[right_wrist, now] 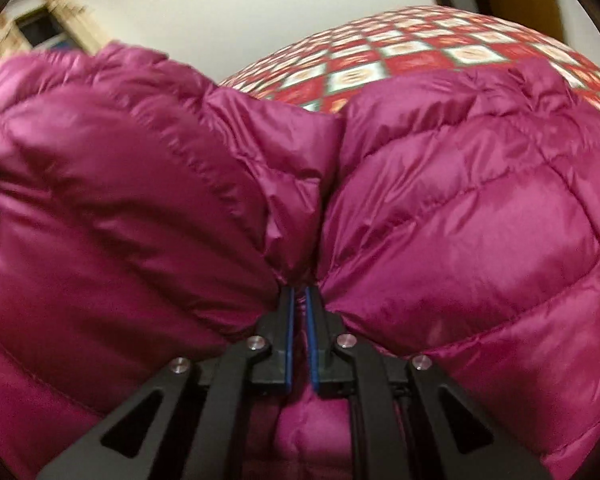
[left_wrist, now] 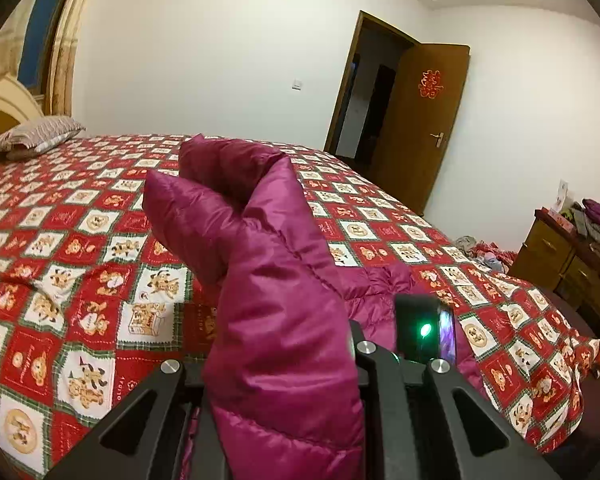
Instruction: Fold large clothes
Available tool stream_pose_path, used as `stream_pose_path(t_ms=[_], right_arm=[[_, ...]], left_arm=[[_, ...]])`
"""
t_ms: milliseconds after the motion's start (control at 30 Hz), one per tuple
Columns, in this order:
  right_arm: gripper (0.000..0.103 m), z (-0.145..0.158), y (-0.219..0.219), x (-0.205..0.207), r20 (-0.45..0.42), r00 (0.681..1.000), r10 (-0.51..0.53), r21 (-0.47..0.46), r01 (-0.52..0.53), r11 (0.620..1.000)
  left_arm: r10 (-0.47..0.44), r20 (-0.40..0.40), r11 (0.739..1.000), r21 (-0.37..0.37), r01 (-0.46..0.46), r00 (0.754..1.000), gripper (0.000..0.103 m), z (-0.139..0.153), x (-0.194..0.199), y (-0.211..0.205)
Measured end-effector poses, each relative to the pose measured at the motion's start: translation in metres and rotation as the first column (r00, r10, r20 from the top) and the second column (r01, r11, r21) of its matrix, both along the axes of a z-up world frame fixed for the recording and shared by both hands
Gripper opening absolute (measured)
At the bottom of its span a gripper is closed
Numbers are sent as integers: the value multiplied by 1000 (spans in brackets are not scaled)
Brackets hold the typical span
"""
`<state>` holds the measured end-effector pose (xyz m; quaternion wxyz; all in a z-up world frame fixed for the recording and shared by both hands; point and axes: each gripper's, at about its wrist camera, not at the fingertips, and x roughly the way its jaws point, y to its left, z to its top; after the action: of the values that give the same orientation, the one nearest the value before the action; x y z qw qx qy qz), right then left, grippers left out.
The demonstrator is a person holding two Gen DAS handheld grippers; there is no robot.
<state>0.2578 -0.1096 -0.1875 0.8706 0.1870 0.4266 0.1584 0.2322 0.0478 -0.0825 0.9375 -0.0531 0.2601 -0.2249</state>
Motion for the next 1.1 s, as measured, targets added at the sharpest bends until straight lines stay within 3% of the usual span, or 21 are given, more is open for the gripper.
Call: stream_pose_path(t_ms=[100, 233, 367, 667, 867, 933, 1067, 1100], right_arm=[[11, 14, -31, -3, -6, 1000, -7, 122, 8, 992], [11, 50, -80, -27, 99, 993, -72, 58, 66, 996], [11, 56, -135, -48, 98, 985, -142, 38, 139, 990], [11, 32, -218, -86, 31, 964, -265, -13, 265, 964], [13, 39, -240, -92, 16, 958, -288, 41, 287, 957], [19, 48, -243, -89, 28, 963, -267, 62, 265, 962], [71, 71, -246, -75, 80, 968, -240, 118, 229, 966], [73, 74, -245, -75, 88, 968, -234, 125, 223, 967]], left_arm=[[-20, 45, 999, 48, 17, 999, 17, 9, -5, -15], [-77, 82, 989, 133, 65, 994, 17, 13, -11, -46], [-161, 109, 963, 235, 132, 981, 17, 9, -21, -79], [-356, 46, 865, 393, 311, 933, 17, -28, -31, -156], [-432, -5, 798, 463, 385, 902, 17, -61, -43, -194], [-448, -15, 782, 478, 400, 894, 18, -68, -45, -201], [-463, -19, 766, 495, 411, 886, 20, -73, -50, -205], [-464, -21, 766, 493, 413, 886, 20, -74, -51, -206]])
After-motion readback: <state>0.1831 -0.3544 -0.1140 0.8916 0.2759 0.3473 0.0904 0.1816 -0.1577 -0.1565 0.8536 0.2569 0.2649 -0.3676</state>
